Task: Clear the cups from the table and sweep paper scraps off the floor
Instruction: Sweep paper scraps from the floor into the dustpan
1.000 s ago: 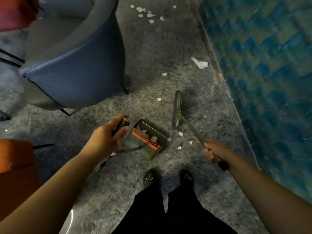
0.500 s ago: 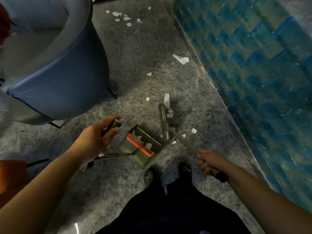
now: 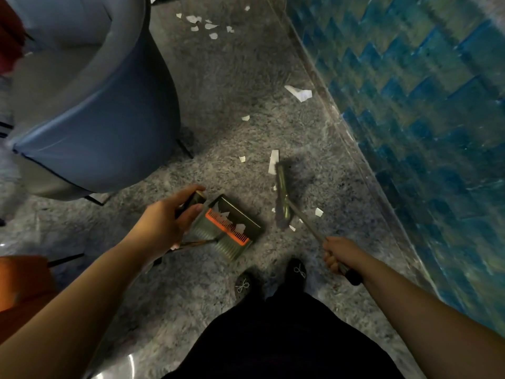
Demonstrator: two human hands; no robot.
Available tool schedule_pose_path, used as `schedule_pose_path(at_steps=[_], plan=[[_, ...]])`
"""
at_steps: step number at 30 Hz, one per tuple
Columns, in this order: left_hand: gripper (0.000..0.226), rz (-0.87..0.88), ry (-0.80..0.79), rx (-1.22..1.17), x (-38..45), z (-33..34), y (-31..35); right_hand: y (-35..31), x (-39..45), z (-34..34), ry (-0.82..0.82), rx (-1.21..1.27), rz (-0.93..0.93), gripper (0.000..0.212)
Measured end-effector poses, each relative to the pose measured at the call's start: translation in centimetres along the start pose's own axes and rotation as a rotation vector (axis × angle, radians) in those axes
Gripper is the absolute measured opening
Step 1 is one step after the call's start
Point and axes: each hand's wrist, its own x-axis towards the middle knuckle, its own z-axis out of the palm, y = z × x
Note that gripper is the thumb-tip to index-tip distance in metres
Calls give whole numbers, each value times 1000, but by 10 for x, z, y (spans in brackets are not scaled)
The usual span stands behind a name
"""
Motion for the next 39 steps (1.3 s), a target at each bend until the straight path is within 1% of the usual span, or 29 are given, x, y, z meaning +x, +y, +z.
schedule_pose_path(at_steps=[2,8,13,16,19,25,30,33,36,39], plan=[[33,-4,14,-7,7,4,6,-18,10,-8,10,-23,-21,25],[34,11,41,-28,23,20,24,-67,34,-29,-26,-79,-94,27],[32,47,38,-36,32,31,41,-89,23,-42,-68,-23,-106,23],[32,51,28,-5,37,33,45,-76,1,-48,-63,13,-100,20],[33,55,11,31,41,35,44,-52,-25,-52,-56,76,-68,21],[30,100,-32,73,35,38,42,-4,-67,-45,3,293,36,23],[32,115,-82,120,33,39,41,26,-82,-33,69,427,50,22],[32,132,-112,124,33,39,39,33,-80,-33,107,486,60,20],[34,139,-138,126,34,40,37,38,-63,-33,163,449,50,23],[34,136,-143,108,37,40,34,38,-41,-29,248,251,17,20]])
